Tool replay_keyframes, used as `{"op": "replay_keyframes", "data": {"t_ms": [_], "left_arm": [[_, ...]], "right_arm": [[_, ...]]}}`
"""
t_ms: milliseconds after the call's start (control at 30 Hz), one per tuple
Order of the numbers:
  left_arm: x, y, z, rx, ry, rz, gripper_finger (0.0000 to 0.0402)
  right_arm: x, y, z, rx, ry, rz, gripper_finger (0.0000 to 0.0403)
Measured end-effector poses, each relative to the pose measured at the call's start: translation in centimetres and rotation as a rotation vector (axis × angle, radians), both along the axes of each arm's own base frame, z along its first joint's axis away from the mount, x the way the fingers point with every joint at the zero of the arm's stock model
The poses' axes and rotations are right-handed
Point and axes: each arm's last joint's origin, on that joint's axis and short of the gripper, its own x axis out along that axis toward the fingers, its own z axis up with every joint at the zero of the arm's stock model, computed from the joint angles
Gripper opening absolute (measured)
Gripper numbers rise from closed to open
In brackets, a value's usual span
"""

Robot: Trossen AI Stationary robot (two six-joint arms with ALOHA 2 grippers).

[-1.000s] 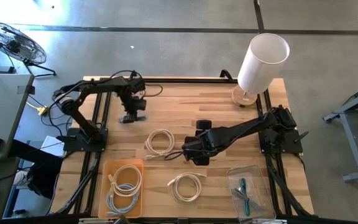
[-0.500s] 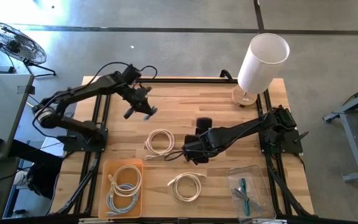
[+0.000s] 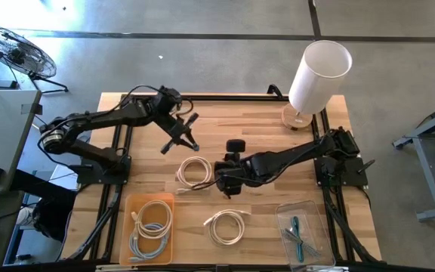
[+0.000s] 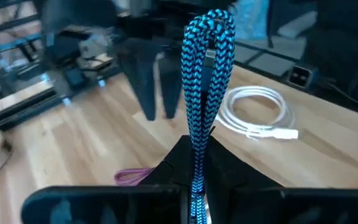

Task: Pick & Place USB Port
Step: Put the blue USB cable into the transparent bin

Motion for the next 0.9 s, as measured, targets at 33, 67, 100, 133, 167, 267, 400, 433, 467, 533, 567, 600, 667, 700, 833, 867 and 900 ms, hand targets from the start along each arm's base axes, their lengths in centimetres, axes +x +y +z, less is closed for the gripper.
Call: {"op": "replay_keyframes", "data": {"t_ms": [33,67,100,133,167,267,400,433,467,533,567,600,667,700,833,867,900], "left_arm": [[0.1,-0.4,0.0,0.008,-0.004,-0.017,0.0014],[0.3,-0.7,0.0,0.016,-0.012,-0.032,0.0014],[0.4,-1.0,0.1,0.024,-0.024,-0.046,0.0014],[0.6,-1.3,0.2,0.031,-0.035,-0.061,0.0014],[0.7,-1.6,0.2,0.036,-0.044,-0.072,0.0014],[1.0,-2.3,0.3,0.040,-0.054,-0.105,0.0014],[1.2,-3.2,0.2,0.042,-0.054,-0.139,0.0014],[1.2,-3.3,0.2,0.045,-0.054,-0.147,0.0014],[1.2,-3.5,0.2,0.049,-0.054,-0.155,0.0014],[1.2,-3.7,0.1,0.051,-0.048,-0.164,0.0014],[1.2,-3.8,0.1,0.052,-0.046,-0.166,0.0014],[1.2,-3.8,0.1,0.053,-0.048,-0.167,0.0014],[1.2,-3.9,0.1,0.056,-0.053,-0.172,0.0014],[1.3,-4.0,0.1,0.061,-0.054,-0.171,0.0014],[1.4,-4.3,0.2,0.085,-0.072,-0.178,0.0014],[1.5,-4.5,0.2,0.092,-0.074,-0.180,0.0014],[1.5,-4.5,0.2,0.099,-0.072,-0.175,0.0014]], "right_arm": [[0.0,0.1,0.0,0.013,0.008,0.013,0.0091],[0.0,0.1,-0.1,0.028,0.018,0.027,0.0084],[0.0,0.2,-0.1,0.049,0.026,0.044,0.0077],[0.1,0.1,-0.1,0.065,0.029,0.058,0.0070],[0.2,0.1,-0.1,0.081,0.025,0.068,0.0065],[0.6,-0.3,0.0,0.131,-0.003,0.089,0.0055],[1.2,-0.8,0.2,0.190,-0.040,0.111,0.0063],[1.3,-1.0,0.2,0.196,-0.048,0.110,0.0070],[1.3,-1.1,0.3,0.196,-0.051,0.107,0.0080],[1.4,-1.3,0.3,0.189,-0.059,0.100,0.0103],[1.5,-1.3,0.3,0.185,-0.064,0.097,0.0117],[1.5,-1.4,0.4,0.182,-0.074,0.092,0.0130],[1.8,-1.5,0.5,0.182,-0.104,0.090,0.0159],[1.9,-1.6,0.7,0.180,-0.121,0.095,0.0173],[2.6,-1.6,1.1,0.172,-0.179,0.150,0.0219],[2.7,-1.6,1.2,0.166,-0.190,0.161,0.0227],[2.8,-1.5,1.3,0.162,-0.201,0.170,0.0235]]}}
